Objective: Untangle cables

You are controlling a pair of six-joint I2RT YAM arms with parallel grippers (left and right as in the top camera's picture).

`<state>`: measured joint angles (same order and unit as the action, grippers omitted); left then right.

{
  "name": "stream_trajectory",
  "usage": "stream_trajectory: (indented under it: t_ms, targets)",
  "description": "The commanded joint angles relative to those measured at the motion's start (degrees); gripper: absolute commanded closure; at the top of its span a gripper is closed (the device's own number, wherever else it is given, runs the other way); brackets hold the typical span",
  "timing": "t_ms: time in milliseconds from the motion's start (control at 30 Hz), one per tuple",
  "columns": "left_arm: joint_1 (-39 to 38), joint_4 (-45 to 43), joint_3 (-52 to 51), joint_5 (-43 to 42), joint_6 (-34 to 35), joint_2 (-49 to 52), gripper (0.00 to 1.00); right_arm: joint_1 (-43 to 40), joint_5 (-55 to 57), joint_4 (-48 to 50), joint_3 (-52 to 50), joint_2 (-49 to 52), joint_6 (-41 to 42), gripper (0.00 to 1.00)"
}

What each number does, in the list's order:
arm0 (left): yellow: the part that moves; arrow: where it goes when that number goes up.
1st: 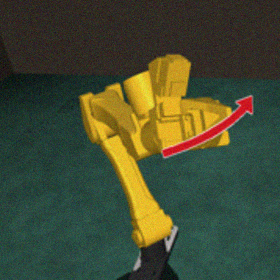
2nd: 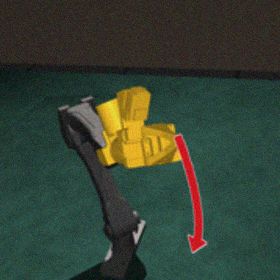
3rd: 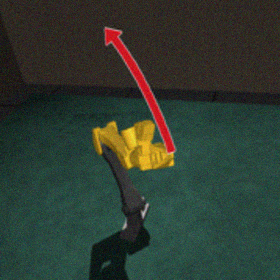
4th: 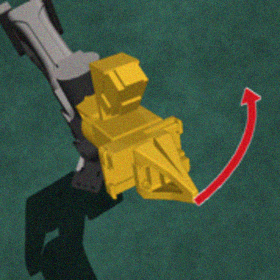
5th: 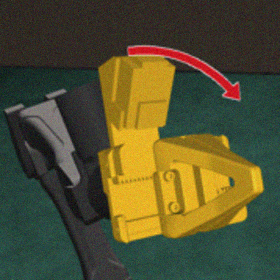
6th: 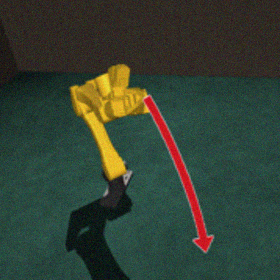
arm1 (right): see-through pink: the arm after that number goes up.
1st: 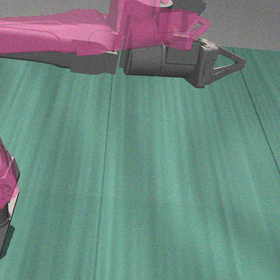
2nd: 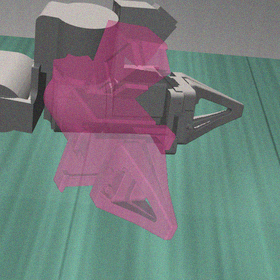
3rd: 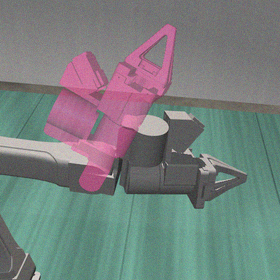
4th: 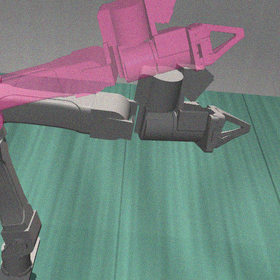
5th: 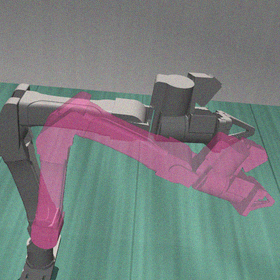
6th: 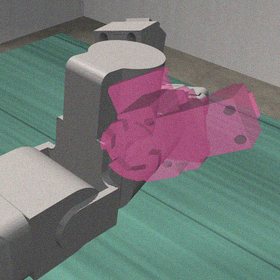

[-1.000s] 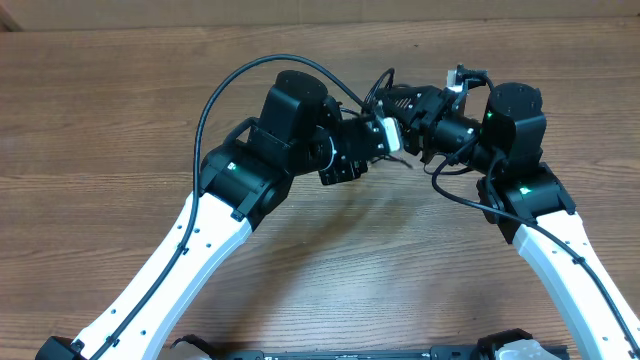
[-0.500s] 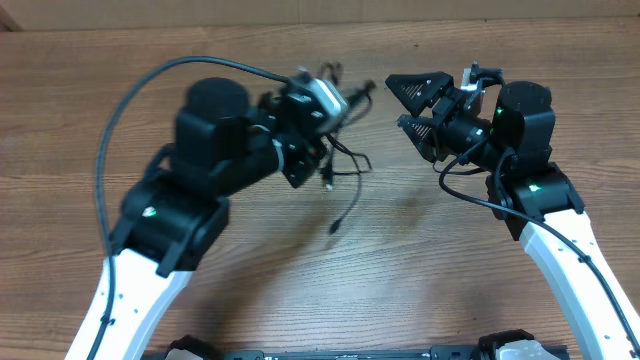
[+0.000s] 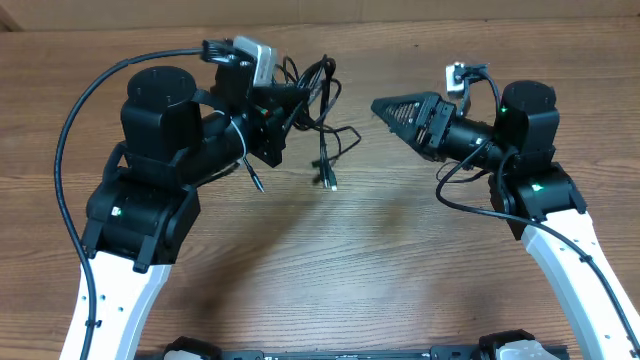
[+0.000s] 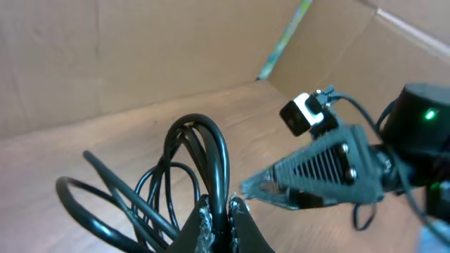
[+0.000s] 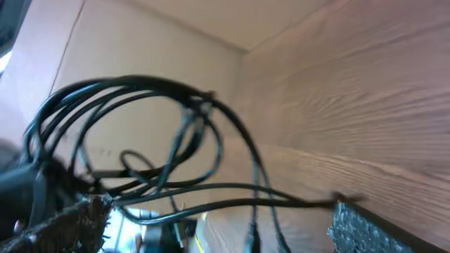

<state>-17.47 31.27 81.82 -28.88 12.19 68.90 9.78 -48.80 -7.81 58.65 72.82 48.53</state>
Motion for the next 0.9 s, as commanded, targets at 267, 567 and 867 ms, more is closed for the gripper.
stream_trajectory:
  t_ms: [267,567,867]
  targets:
    - [0.31,-1.25,1.33,0.42,30.99,-0.39,0.96,0.46,-10.93,2.16,0.94,-0.7,4.22,0.0]
    - [0.17,-1.09,1.33,0.85,40.96,-0.31,0.96,5.77,-11.1,2.23,0.94,-0.7,5.25,0.0]
    - [0.22,-1.07,1.33,0.85,50.14,-0.42,0.96,6.29,-13.25,9.53,0.96,-2.73,5.05,0.05]
